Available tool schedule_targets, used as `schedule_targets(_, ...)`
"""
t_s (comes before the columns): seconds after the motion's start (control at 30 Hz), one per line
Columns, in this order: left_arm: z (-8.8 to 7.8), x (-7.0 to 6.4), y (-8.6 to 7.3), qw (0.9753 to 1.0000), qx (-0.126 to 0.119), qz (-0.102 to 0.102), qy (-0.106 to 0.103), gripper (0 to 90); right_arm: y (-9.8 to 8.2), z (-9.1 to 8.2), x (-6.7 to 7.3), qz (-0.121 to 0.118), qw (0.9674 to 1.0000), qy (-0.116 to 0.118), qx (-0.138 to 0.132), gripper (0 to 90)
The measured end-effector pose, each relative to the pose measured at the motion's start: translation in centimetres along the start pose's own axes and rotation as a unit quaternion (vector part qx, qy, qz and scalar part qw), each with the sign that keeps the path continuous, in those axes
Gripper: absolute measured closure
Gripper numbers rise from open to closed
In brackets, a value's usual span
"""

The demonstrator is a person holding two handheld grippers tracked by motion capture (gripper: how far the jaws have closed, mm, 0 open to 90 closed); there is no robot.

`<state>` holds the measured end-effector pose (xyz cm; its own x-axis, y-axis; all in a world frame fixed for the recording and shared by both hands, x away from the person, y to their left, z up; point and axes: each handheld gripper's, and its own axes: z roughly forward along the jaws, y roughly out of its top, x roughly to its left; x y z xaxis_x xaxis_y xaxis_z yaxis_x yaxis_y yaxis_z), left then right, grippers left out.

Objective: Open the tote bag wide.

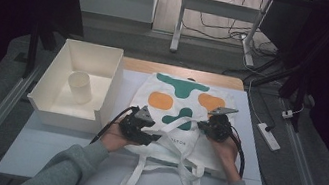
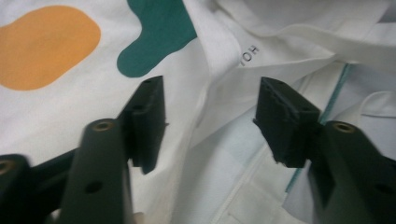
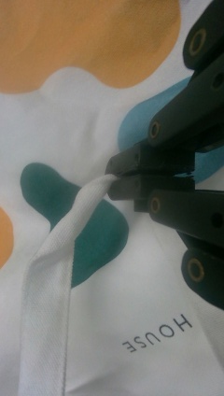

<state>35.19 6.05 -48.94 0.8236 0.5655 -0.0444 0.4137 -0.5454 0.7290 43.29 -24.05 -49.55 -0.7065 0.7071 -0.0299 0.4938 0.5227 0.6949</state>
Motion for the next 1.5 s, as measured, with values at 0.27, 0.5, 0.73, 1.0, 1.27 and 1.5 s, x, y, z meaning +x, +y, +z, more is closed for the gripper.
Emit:
schedule_targets(0.27, 2.3, 0.3, -0.6, 0.9976, 0.069, 0.01, 0.005, 70.0, -0.2, 0.2, 0.4, 0.003, 0.9997, 0.024, 0.009, 60.3)
schedule_targets(0.5, 2.3, 0.1, -0.6, 0.9967, 0.078, 0.024, 0.007, 84.7, 0.1, -4.7, 2.5, -0.005, 0.9974, 0.055, -0.045, 41.4)
schedule_targets(0.73, 1.9, 0.3, -0.6, 0.9974, 0.07, 0.018, 0.0, 84.9, -2.0, -8.4, 5.4, -0.042, 0.994, 0.099, -0.016, 39.9)
schedule_targets(1.0, 1.8, 0.5, -0.6, 0.9979, 0.064, 0.006, -0.005, 85.1, -5.3, -10.3, 5.5, -0.046, 0.9946, 0.093, -0.009, 39.6)
schedule_targets(1.27, 1.8, 0.6, -0.6, 0.9981, 0.061, 0.001, -0.008, 85.1, -6.8, -11.7, 4.5, -0.055, 0.9951, 0.082, 0.011, 41.0)
schedule_targets(1.5, 1.7, 0.7, -0.6, 0.9982, 0.06, -0.002, -0.01, 85.1, -7.0, -10.0, 5.3, -0.102, 0.9928, 0.053, 0.036, 43.4)
